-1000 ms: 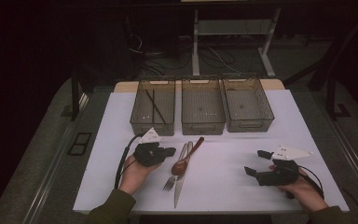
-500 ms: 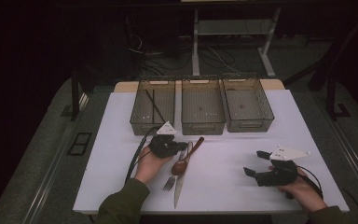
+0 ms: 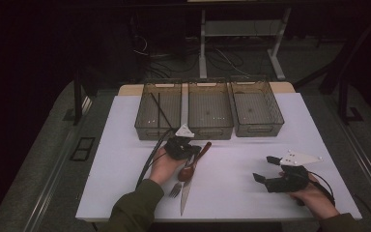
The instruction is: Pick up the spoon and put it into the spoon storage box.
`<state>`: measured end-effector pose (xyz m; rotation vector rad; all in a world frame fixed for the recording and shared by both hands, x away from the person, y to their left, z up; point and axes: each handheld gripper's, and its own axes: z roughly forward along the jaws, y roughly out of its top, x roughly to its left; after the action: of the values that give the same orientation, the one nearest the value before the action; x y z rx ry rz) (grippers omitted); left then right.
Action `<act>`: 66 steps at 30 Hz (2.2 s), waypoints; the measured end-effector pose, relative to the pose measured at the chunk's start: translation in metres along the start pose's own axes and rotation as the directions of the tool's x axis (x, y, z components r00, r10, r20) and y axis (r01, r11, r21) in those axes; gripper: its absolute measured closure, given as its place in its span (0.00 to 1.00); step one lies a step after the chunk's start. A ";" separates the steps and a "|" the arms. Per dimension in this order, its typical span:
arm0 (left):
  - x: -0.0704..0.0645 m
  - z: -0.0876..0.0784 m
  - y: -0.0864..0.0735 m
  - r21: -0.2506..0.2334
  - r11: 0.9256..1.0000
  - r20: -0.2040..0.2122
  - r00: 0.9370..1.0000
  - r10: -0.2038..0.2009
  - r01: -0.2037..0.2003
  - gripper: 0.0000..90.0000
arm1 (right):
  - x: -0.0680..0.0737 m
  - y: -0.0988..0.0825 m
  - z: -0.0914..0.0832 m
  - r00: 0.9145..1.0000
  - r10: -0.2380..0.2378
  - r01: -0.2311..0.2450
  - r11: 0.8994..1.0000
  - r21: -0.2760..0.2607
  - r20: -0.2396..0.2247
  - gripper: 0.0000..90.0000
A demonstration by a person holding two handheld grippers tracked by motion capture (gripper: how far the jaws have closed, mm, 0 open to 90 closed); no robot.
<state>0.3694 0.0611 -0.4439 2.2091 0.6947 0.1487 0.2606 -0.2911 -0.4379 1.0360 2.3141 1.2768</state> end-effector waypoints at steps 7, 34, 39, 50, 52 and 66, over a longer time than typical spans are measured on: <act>-0.002 0.002 0.000 0.011 1.000 0.011 1.000 0.016 -0.016 0.99 | -0.001 0.000 -0.001 1.000 0.003 -0.003 1.000 -0.003 0.009 0.18; -0.019 0.010 0.005 0.056 0.996 0.076 0.995 0.071 -0.075 0.99 | -0.001 0.000 -0.001 1.000 -0.004 0.004 1.000 0.004 0.006 0.18; -0.025 0.011 0.007 0.063 0.992 0.103 0.989 0.104 -0.111 0.99 | -0.001 0.000 -0.001 1.000 -0.005 0.005 1.000 0.005 0.005 0.18; -0.036 0.016 0.010 0.079 0.982 0.142 0.977 0.159 -0.171 0.99 | -0.001 0.000 -0.001 1.000 -0.005 0.005 1.000 0.007 0.006 0.18; -0.039 0.017 0.009 0.082 0.985 0.153 0.979 0.135 -0.149 0.99 | -0.001 0.000 -0.001 1.000 -0.005 0.005 1.000 0.007 0.005 0.18; -0.039 0.004 0.011 0.070 0.989 0.113 0.986 0.125 -0.134 0.91 | -0.001 0.000 -0.001 1.000 -0.007 0.007 1.000 0.006 0.007 0.18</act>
<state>0.3421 0.0322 -0.4339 2.3181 0.5050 0.0681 0.2606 -0.2925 -0.4372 1.0320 2.3154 1.2631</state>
